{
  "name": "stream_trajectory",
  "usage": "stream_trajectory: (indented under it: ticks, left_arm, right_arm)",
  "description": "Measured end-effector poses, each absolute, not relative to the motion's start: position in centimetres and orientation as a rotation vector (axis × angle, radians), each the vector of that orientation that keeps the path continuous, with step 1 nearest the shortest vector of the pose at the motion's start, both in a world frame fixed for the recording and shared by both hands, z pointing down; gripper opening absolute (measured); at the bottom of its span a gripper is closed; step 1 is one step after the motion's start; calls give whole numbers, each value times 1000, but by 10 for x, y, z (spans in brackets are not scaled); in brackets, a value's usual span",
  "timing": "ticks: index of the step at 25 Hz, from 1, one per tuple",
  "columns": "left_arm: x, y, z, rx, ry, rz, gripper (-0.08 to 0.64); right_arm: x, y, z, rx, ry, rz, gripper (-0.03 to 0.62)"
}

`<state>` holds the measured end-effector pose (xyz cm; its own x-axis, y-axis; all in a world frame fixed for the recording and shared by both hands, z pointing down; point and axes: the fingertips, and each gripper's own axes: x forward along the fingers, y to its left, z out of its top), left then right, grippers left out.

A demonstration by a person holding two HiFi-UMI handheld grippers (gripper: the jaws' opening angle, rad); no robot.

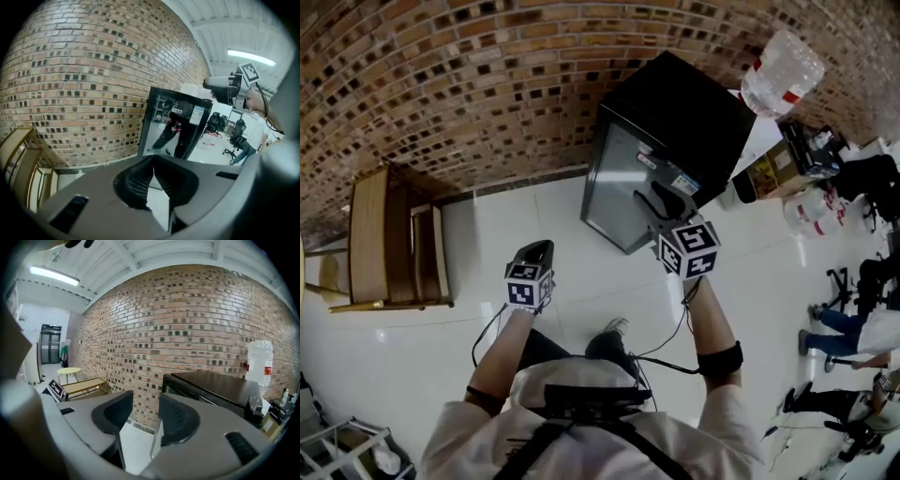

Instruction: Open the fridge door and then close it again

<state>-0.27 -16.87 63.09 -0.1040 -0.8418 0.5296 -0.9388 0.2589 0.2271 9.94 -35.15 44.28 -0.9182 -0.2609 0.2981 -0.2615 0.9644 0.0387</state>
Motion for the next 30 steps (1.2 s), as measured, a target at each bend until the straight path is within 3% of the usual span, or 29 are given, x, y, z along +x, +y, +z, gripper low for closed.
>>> stream_trajectory:
  ticks: [5,8,11,13,15,30]
  left_arm:
    - [38,-167,602,1625,-1996,170,21]
    - [37,-152,597,1611,-2016,150,20]
    - [26,-131,596,1579,-2044,129,0]
    - [17,-120,594,1560,-2060,107,0]
    - [10,-109,590,1551,-2073,90,0]
    - [-8,-88,572,1586,-2067,89,0]
  right_arm:
    - [111,-360,432,331,-2783,-33,278]
    - [110,-356,424,347,-2789,-66,282]
    - [107,-347,425,362,-2796,-59,237]
    - [105,-341,426,390,-2803,-31,144]
    - [106,-335,429,417,-2803,-24,2]
    - [128,-293,419,521,-2810,-6,0]
